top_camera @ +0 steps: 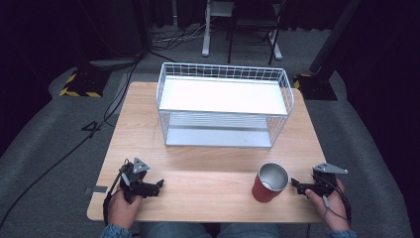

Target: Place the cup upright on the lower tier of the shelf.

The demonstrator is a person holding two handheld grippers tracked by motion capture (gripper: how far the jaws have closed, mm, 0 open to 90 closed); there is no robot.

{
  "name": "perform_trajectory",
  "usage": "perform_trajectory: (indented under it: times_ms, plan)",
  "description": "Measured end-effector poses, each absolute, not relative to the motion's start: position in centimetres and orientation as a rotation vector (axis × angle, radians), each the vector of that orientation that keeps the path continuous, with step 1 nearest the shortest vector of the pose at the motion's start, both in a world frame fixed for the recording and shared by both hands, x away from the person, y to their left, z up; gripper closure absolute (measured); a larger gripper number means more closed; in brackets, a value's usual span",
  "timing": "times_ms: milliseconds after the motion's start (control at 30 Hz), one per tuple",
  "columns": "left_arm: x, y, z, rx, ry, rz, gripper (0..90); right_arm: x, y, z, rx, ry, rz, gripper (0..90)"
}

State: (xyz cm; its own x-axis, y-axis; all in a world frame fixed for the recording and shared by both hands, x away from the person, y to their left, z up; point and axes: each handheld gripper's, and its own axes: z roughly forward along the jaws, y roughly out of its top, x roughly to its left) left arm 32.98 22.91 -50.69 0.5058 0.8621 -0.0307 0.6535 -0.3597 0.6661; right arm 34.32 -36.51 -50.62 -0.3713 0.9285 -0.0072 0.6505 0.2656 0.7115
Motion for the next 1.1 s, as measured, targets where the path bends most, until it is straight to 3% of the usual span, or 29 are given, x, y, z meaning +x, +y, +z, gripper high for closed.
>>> perform_trajectory:
  times_ms: [467,500,567,600,667,733,767,800,833,867,900,967,1100]
  plan:
    - [32.9,22.9,-50.7,2.126,1.234,0.436,0.0,34.7,-36.8,-50.6,1.437,2.116,0.897,0.7]
    - [33.0,22.9,-50.7,2.126,1.234,0.438,0.0,34.7,-36.9,-50.5,1.432,2.121,0.939,4.8]
    - [33.1,22.8,-50.7,2.128,1.231,0.438,0.0,34.5,-37.1,-50.3,1.43,2.096,0.975,23.1]
    - [33.2,22.8,-50.7,2.13,1.231,0.439,0.0,34.3,-37.2,-50.2,1.435,2.085,0.987,23.6]
    - [33.2,22.7,-50.7,2.127,1.234,0.441,0.0,34.1,-37.2,-49.9,1.42,2.075,0.992,10.4]
    - [33.3,22.7,-50.7,2.13,1.231,0.441,0.1,33.8,-37.2,-49.7,1.409,2.078,1.001,14.1]
    - [33.3,22.7,-50.7,2.126,1.233,0.442,0.0,33.4,-37.3,-49.2,1.38,2.07,1.022,20.3]
    - [33.4,22.7,-50.7,2.126,1.236,0.443,0.0,33.1,-37.2,-48.9,1.372,2.059,1.033,14.0]
    - [33.4,22.7,-50.7,2.126,1.236,0.443,0.1,32.8,-37.2,-48.6,1.365,2.056,1.044,13.1]
    - [33.5,22.6,-50.7,2.122,1.243,0.448,0.1,32.8,-37.2,-48.6,1.365,2.056,1.044,13.1]
    - [33.6,22.6,-50.7,2.124,1.246,0.444,0.2,32.1,-37.1,-48.1,1.339,2.053,1.065,18.8]
    - [33.6,22.6,-50.7,2.124,1.246,0.443,0.1,31.8,-37.0,-47.9,1.327,2.052,1.076,14.9]
    - [33.7,22.7,-50.7,2.125,1.241,0.446,0.1,30.2,-36.6,-46.9,1.284,2.046,1.131,16.6]
